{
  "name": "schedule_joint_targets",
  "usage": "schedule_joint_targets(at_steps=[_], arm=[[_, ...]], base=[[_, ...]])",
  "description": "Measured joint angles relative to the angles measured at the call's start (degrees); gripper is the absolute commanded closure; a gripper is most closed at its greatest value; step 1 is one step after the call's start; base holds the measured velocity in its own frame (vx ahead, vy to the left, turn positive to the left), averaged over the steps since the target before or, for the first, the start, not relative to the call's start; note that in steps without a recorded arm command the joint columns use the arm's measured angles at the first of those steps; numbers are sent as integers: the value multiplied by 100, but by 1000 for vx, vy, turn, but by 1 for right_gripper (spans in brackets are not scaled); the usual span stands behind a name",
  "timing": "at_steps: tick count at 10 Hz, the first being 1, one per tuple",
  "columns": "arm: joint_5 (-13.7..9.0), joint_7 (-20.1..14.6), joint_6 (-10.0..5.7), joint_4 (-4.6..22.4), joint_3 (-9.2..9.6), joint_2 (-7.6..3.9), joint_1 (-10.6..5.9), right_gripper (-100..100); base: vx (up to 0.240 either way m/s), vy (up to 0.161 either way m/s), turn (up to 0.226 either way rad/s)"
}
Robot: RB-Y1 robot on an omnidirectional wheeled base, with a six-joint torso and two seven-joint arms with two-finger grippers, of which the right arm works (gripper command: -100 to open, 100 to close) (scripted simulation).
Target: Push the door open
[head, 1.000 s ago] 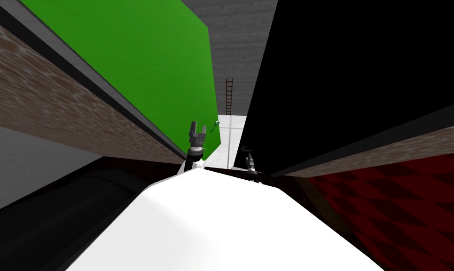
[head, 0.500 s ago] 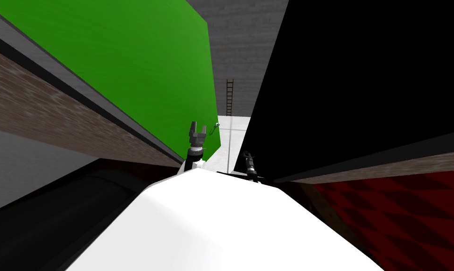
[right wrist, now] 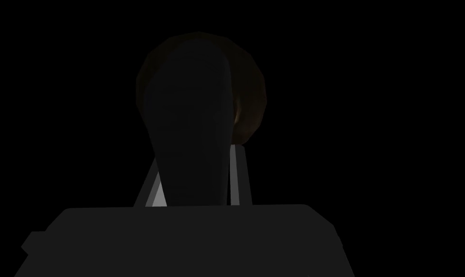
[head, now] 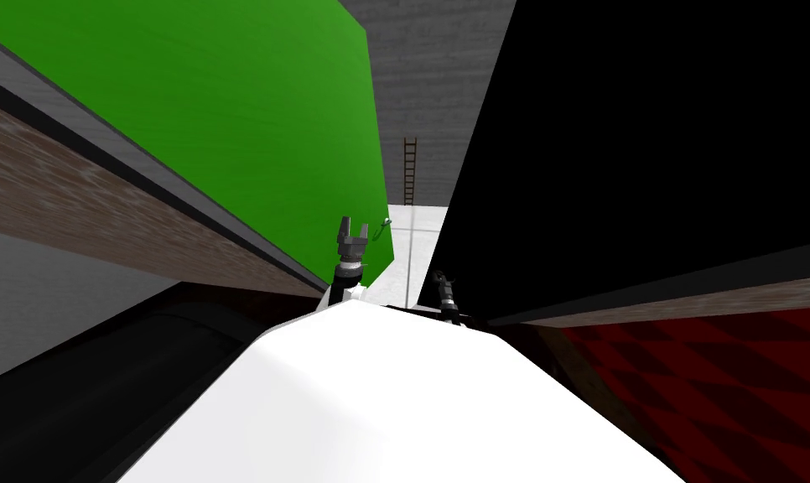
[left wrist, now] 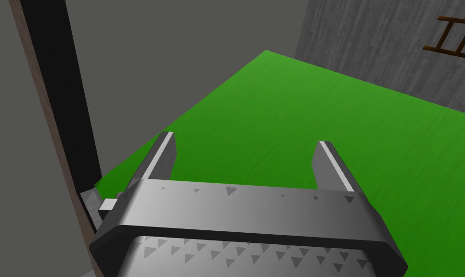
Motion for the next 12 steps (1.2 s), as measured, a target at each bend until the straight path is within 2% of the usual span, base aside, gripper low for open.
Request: schedule_joint_targets(at_steps=[2, 4, 7, 9, 12], arm=[[-4, -3, 6, 11, -4, 0, 17, 100], [-27, 21, 28, 71, -47, -24, 32, 100], [-69, 104, 115, -31, -142, -23, 32, 100], [-131, 128, 90, 37, -261, -73, -73, 100], [-221, 248, -30, 262, -469, -63, -195, 100]], base=[[45, 23, -26], [174, 41, -53], [205, 50, -73], [160, 50, -64], [151, 56, -99]])
